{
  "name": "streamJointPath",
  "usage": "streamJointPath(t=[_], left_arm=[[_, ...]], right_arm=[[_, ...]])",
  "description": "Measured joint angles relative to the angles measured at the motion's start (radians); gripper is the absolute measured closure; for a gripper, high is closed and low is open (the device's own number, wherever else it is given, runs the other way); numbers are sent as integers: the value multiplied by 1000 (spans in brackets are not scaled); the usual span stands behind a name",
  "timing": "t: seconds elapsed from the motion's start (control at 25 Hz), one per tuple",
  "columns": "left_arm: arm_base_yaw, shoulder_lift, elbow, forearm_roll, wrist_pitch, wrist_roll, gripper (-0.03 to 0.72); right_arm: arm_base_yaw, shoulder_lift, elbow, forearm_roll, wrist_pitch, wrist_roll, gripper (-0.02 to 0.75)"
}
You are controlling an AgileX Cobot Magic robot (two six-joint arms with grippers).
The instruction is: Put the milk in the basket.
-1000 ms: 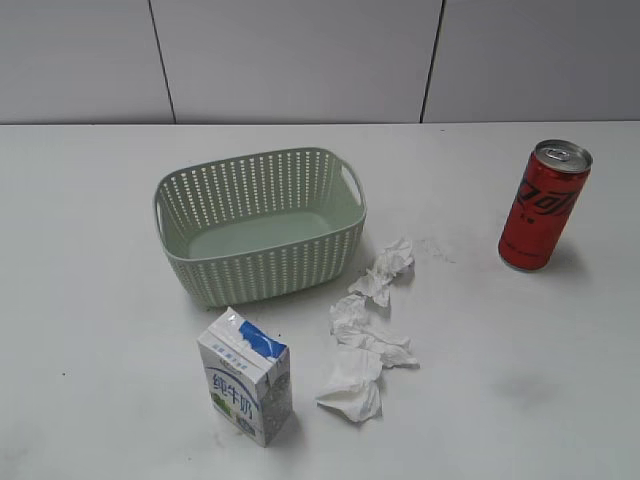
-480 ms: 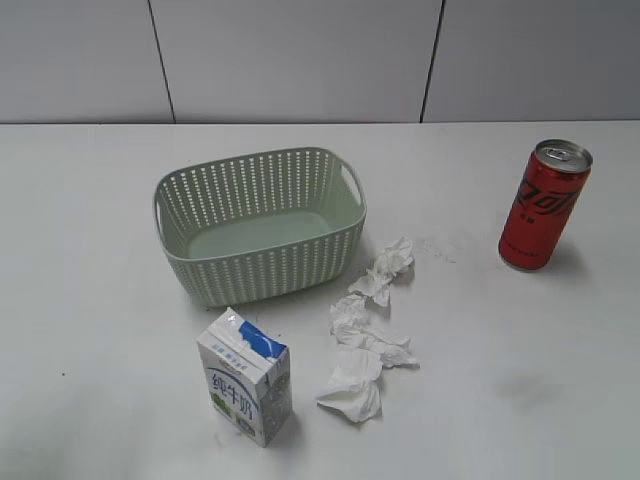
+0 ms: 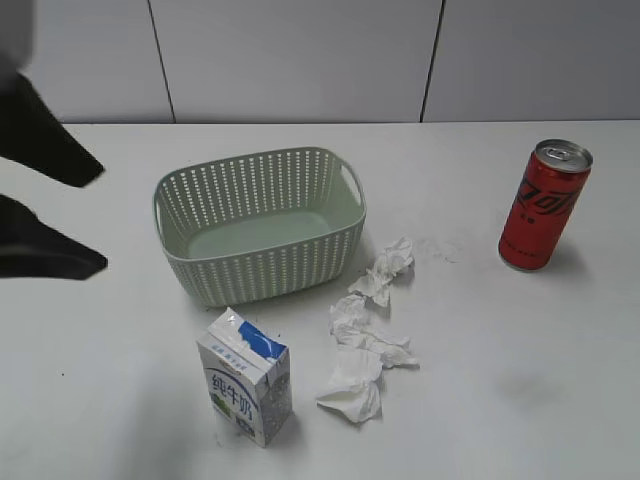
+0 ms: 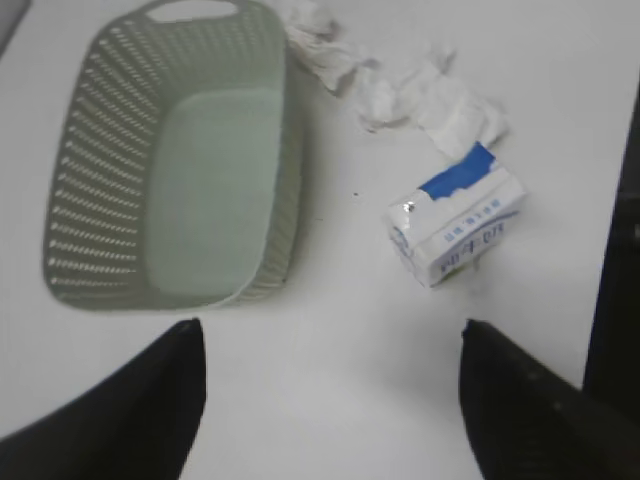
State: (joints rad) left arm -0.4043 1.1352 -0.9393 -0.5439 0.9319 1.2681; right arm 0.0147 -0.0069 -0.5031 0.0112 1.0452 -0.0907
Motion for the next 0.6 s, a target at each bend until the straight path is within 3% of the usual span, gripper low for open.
streamJointPath(t=[0.16,0.32,0.6], left_arm=[[-136,139,-28,116,8,142,100],[-238,277,-76,163,8,181,100],[-287,488,-155,200,-26,223,104]], right_arm=[[0,0,0,0,0,0,225],[0,0,0,0,0,0,225],[0,0,0,0,0,0,225]])
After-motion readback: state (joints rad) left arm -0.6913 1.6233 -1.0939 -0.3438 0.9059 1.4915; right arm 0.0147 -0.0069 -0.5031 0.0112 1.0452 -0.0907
